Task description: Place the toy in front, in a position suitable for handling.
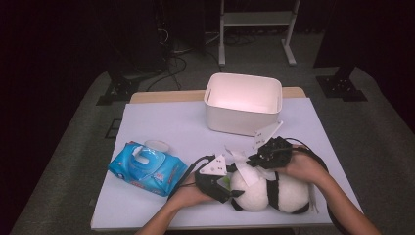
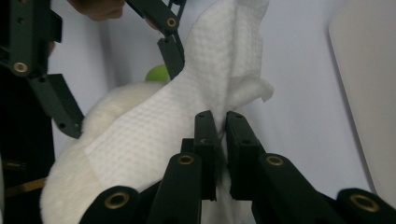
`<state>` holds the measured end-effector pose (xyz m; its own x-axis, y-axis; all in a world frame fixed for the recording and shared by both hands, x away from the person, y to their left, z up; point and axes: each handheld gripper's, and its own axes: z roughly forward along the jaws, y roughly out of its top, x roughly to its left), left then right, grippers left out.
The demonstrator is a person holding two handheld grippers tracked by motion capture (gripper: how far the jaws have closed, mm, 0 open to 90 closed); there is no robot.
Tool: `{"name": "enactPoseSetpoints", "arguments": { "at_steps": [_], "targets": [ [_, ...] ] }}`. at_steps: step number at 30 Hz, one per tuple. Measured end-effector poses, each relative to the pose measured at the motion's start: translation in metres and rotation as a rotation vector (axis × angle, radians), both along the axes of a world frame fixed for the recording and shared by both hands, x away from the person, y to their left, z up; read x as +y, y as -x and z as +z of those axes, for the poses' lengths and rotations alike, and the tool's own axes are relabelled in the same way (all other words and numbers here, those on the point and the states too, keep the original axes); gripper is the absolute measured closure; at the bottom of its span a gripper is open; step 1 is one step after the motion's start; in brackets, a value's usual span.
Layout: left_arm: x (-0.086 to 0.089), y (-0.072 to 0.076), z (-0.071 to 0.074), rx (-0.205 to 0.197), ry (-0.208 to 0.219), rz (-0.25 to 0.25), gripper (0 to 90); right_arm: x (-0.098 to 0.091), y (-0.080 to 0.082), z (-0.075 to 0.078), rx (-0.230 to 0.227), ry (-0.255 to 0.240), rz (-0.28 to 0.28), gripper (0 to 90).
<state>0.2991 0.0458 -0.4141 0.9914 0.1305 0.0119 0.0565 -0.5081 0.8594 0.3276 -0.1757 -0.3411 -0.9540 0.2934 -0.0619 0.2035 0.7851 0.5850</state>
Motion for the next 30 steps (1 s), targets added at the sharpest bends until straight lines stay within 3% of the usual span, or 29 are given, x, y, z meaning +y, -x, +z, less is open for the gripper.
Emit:
{"name": "enactPoseSetpoints", "arguments": {
  "at_steps": [11, 14, 16, 19, 21, 23, 26, 30],
  "targets": [
    [-0.002, -0.002, 0.0, 0.013, 0.017, 0.032, 25.3, -0.026, 0.04, 0.0, 0.022, -0.086, 0.022, 83.5],
    [-0.002, -0.003, 0.001, 0.012, 0.014, 0.029, 25.2, -0.024, 0.049, -0.003, -0.044, -0.077, 0.038, 83.6],
    [-0.001, -0.003, 0.001, 0.016, 0.021, 0.033, 24.6, -0.023, 0.049, -0.004, -0.079, -0.05, 0.048, 83.7],
    [0.001, -0.004, 0.003, 0.009, 0.038, 0.046, 23.5, -0.027, 0.042, -0.007, -0.072, -0.049, 0.036, 83.8],
    [0.002, -0.003, 0.002, 0.006, 0.026, 0.046, 21.9, -0.034, 0.033, -0.007, -0.091, -0.036, 0.006, 83.8],
    [0.002, -0.003, -0.001, 0.01, 0.015, 0.046, 21.2, -0.037, 0.025, -0.006, -0.066, -0.056, -0.004, 83.8],
    [0.0, -0.003, -0.003, 0.011, -0.001, 0.054, 21.4, -0.031, 0.022, -0.004, -0.075, -0.036, 0.009, 83.8],
    [-0.002, -0.004, -0.002, 0.003, 0.023, 0.051, 24.0, -0.016, 0.027, 0.003, -0.082, -0.054, 0.049, 83.7]
  ]
}}
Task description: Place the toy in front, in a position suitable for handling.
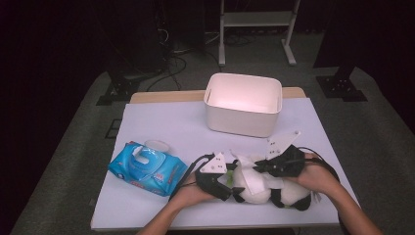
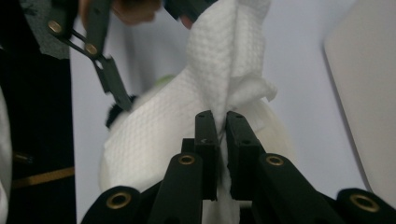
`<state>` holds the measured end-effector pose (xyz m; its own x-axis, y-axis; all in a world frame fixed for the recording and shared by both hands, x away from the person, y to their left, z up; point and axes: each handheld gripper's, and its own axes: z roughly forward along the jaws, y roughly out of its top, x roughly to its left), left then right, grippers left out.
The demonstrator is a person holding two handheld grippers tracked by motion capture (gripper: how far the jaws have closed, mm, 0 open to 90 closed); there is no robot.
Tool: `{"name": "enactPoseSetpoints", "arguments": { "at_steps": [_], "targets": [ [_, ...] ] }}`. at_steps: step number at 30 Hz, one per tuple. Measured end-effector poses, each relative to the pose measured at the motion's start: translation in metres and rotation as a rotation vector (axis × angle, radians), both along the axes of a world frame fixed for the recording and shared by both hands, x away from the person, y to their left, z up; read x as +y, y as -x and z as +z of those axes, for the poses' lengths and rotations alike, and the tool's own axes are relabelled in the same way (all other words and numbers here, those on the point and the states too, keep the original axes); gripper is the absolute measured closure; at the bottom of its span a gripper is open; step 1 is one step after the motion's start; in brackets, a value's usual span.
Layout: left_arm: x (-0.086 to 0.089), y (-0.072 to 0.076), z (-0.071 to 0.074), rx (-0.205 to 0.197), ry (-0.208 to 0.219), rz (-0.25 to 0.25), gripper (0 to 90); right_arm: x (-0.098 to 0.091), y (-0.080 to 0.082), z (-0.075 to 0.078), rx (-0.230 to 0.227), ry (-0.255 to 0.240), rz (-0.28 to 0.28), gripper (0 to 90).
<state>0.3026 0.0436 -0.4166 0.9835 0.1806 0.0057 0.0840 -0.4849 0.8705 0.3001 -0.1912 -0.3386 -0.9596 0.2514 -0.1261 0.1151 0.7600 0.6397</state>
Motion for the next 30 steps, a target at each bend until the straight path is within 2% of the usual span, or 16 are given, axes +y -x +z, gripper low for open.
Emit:
{"name": "enactPoseSetpoints", "arguments": {
  "at_steps": [6, 9, 11, 16, 21, 24, 27, 30],
  "targets": [
    [0.002, -0.003, -0.003, 0.02, -0.001, 0.011, 24.3, 0.032, 0.0, -0.007, -0.01, 0.057, 0.06, 83.7],
    [0.005, -0.004, -0.003, 0.021, -0.002, 0.012, 24.1, 0.04, -0.001, -0.009, -0.002, 0.071, 0.072, 83.7],
    [0.005, -0.003, -0.002, 0.01, -0.008, 0.01, 24.1, 0.037, -0.001, -0.007, 0.006, 0.073, 0.075, 83.7],
    [0.003, -0.004, -0.004, 0.023, -0.004, 0.005, 24.2, 0.021, 0.0, -0.002, 0.022, 0.047, 0.054, 83.6],
    [0.001, -0.004, -0.004, 0.025, -0.007, 0.002, 24.3, 0.033, -0.002, -0.007, 0.025, 0.043, 0.065, 83.5],
    [0.002, -0.005, -0.004, 0.029, -0.004, 0.006, 24.3, 0.034, -0.005, -0.008, 0.034, 0.048, 0.068, 83.6],
    [0.002, -0.004, -0.003, 0.022, -0.01, 0.002, 24.4, 0.023, -0.005, -0.005, 0.029, 0.054, 0.051, 83.6],
    [0.003, -0.004, -0.003, 0.029, -0.009, 0.001, 24.2, 0.009, -0.007, -0.002, 0.02, 0.055, 0.002, 83.5]
  ]
}}
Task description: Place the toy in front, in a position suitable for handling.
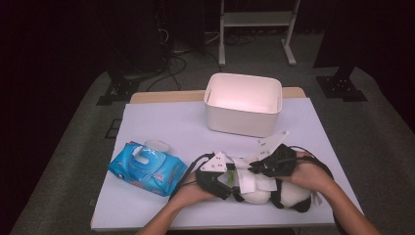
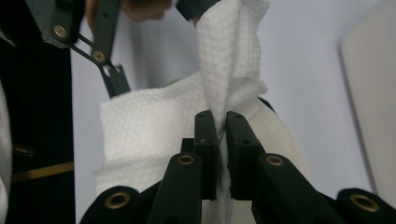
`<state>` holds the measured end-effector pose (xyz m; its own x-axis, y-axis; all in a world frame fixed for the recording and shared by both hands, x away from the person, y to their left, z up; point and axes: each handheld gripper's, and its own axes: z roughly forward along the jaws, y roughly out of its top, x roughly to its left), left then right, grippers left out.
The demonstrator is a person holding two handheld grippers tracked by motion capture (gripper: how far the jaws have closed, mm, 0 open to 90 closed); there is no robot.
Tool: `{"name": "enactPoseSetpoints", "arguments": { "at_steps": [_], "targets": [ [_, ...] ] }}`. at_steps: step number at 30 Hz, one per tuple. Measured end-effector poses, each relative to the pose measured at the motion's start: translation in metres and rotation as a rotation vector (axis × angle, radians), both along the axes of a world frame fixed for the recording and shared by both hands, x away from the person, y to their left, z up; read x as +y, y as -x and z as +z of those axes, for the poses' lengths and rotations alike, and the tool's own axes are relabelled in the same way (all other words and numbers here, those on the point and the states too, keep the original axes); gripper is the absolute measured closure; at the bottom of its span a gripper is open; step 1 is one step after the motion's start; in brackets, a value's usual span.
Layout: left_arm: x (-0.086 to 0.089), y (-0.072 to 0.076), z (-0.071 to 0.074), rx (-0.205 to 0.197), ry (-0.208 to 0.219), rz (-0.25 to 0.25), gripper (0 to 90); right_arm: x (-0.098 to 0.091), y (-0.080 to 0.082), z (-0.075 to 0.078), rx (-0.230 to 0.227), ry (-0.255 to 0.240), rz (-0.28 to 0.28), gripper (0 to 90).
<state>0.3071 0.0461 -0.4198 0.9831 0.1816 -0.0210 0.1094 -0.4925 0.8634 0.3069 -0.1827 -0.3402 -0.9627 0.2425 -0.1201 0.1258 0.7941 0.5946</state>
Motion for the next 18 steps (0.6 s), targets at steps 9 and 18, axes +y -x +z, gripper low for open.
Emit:
{"name": "enactPoseSetpoints", "arguments": {
  "at_steps": [9, 18],
  "targets": [
    [0.017, 0.001, 0.006, -0.005, -0.003, 0.039, 21.5, 0.006, -0.007, 0.003, -0.002, -0.012, 0.008, 83.4],
    [0.021, 0.003, 0.004, 0.004, -0.012, 0.025, 22.0, 0.037, -0.011, -0.002, 0.018, 0.029, 0.057, 83.4]
  ]
}}
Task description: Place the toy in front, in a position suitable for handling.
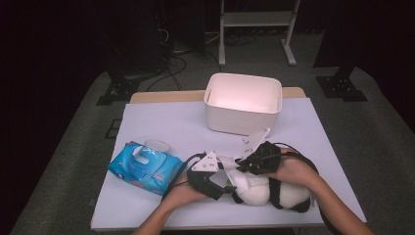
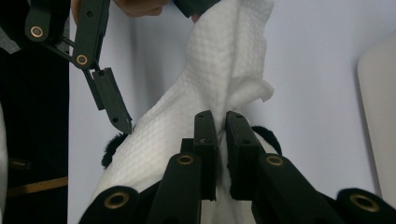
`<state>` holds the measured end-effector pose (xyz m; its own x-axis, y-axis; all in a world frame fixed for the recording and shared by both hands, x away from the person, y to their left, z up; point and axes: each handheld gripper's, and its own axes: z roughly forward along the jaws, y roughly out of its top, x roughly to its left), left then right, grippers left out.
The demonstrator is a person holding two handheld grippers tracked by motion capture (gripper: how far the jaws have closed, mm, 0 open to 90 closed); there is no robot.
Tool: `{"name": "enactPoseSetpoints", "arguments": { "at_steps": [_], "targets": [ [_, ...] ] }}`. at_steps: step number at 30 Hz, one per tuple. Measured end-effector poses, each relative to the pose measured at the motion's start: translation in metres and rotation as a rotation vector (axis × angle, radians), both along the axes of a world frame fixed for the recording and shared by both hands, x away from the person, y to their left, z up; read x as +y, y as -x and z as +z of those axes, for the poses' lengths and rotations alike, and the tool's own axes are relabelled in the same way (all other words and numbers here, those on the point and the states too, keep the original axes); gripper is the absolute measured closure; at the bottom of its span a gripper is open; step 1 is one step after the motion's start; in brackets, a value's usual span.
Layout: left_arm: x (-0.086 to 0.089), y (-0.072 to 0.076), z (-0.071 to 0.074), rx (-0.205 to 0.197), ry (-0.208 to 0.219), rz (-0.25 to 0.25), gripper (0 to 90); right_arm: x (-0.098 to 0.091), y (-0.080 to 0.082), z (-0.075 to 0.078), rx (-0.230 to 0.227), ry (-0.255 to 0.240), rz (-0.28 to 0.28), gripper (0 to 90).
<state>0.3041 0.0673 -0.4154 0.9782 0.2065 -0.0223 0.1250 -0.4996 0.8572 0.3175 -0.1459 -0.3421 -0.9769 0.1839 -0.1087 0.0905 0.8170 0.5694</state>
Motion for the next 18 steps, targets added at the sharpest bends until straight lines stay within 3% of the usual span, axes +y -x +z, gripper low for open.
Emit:
{"name": "enactPoseSetpoints", "arguments": {
  "at_steps": [8, 12, 15, 18],
  "targets": [
    [-0.004, 0.0, 0.0, -0.001, 0.002, -0.008, 22.1, -0.035, -0.004, 0.006, 0.016, -0.034, -0.076, 83.0],
    [-0.007, 0.001, 0.0, 0.002, 0.006, -0.012, 22.1, -0.03, -0.009, 0.007, 0.011, -0.031, -0.076, 83.2],
    [-0.007, 0.001, 0.0, 0.002, 0.008, -0.013, 22.1, -0.024, -0.011, 0.004, 0.011, -0.002, -0.06, 83.3],
    [-0.006, 0.0, 0.0, 0.007, 0.007, -0.013, 22.1, -0.038, -0.009, 0.004, 0.025, -0.017, -0.088, 83.5]
  ]
}}
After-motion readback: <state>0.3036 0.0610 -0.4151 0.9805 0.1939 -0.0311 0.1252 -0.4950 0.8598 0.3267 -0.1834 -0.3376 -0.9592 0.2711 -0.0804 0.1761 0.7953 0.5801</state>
